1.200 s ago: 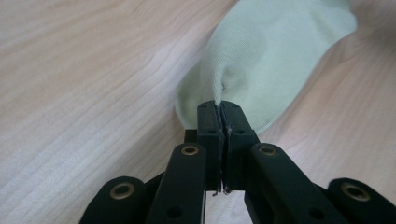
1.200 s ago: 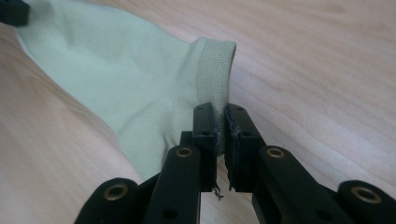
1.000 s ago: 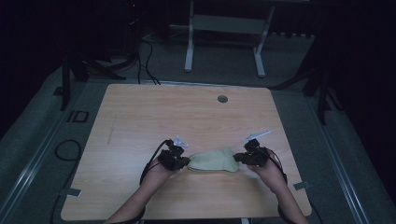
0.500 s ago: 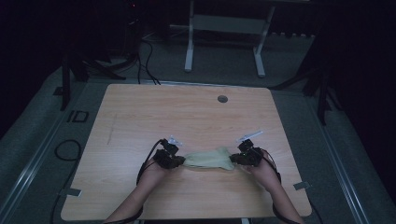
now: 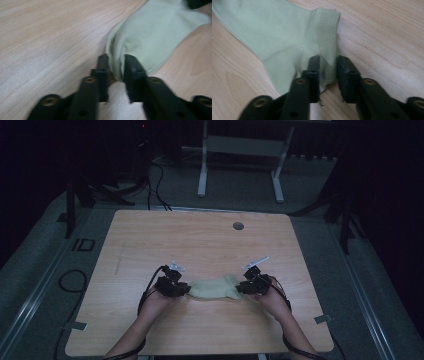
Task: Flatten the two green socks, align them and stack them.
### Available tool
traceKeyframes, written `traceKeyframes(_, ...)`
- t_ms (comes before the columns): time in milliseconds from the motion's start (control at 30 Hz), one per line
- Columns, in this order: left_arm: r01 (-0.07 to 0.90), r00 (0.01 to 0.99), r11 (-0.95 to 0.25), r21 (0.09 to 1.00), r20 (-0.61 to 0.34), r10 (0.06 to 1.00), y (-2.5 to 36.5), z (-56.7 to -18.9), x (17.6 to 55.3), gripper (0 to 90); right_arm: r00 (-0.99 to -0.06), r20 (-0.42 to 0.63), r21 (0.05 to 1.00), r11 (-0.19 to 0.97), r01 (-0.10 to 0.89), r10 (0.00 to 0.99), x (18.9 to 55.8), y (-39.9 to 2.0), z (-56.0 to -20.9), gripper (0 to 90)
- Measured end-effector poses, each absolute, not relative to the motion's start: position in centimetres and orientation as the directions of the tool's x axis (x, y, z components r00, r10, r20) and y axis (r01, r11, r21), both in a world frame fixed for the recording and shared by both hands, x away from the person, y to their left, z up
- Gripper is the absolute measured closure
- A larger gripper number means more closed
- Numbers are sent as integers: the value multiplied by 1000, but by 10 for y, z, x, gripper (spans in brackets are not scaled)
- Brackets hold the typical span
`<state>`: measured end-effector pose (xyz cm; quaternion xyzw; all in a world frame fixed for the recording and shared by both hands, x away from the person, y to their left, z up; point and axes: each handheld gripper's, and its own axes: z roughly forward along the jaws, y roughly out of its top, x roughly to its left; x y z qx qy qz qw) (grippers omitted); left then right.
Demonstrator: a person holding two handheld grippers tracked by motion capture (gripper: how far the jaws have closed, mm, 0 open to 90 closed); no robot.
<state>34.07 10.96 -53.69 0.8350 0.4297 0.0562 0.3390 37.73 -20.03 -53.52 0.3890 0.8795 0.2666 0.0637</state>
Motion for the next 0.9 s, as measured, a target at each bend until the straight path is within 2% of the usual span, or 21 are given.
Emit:
traceKeyframes(33, 672, 630, -400, 623, -198, 751, 110, -534, 340, 620, -687, 97, 526, 549, 650, 720, 377, -201, -533, 627)
traceKeyframes(67, 672, 630, -400, 623, -198, 751, 110, -534, 340, 580, -687, 97, 526, 549, 650, 720, 377, -201, -533, 627)
traceKeyframes(100, 659, 643, -409, 631, -190, 742, 109, -529, 338, 565, -703, 102, 545, 552, 631, 704, 375, -201, -526, 538)
traceKeyframes(133, 653, 650, -413, 635, -189, 736, 108, -527, 337, 565, -703, 102, 545, 552, 631, 704, 375, -201, -526, 538)
traceKeyframes(167, 647, 652, -413, 641, -185, 735, 107, -523, 335, 485, -707, 86, 565, 550, 615, 702, 372, -199, -520, 467)
traceKeyframes(233, 632, 664, -416, 653, -181, 725, 104, -518, 332, 450, -711, 81, 575, 550, 606, 699, 371, -199, -517, 437)
traceKeyframes(267, 626, 673, -420, 657, -184, 716, 102, -515, 330, 363, -715, 72, 612, 536, 582, 695, 368, -197, -512, 364)
traceKeyframes(367, 612, 686, -419, 671, -185, 704, 96, -511, 325, 213, -733, 102, 606, 542, 582, 673, 365, -194, -509, 198)
traceKeyframes(400, 611, 690, -417, 673, -196, 696, 94, -511, 323, 213, -733, 102, 606, 542, 582, 673, 365, -194, -509, 198)
traceKeyframes(433, 609, 691, -415, 676, -194, 697, 93, -510, 320, 154, -747, 122, 617, 540, 572, 653, 363, -193, -509, 168)
traceKeyframes(533, 579, 702, -423, 697, -164, 693, 91, -507, 312, 141, -756, 122, 626, 541, 561, 643, 360, -193, -509, 139)
traceKeyframes(567, 573, 704, -422, 703, -158, 692, 91, -507, 310, 100, -759, 127, 640, 532, 554, 638, 358, -195, -509, 139)
traceKeyframes(633, 567, 712, -434, 700, -152, 686, 91, -508, 306, 75, -756, 112, 651, 527, 546, 645, 356, -196, -510, 138)
traceKeyframes(833, 562, 693, -412, 717, -136, 708, 97, -513, 300, 74, -751, 87, 675, 515, 528, 655, 351, -204, -509, 137)
traceKeyframes(900, 574, 684, -406, 711, -144, 715, 101, -517, 298, 40, -747, 85, 679, 510, 528, 660, 349, -208, -508, 143)
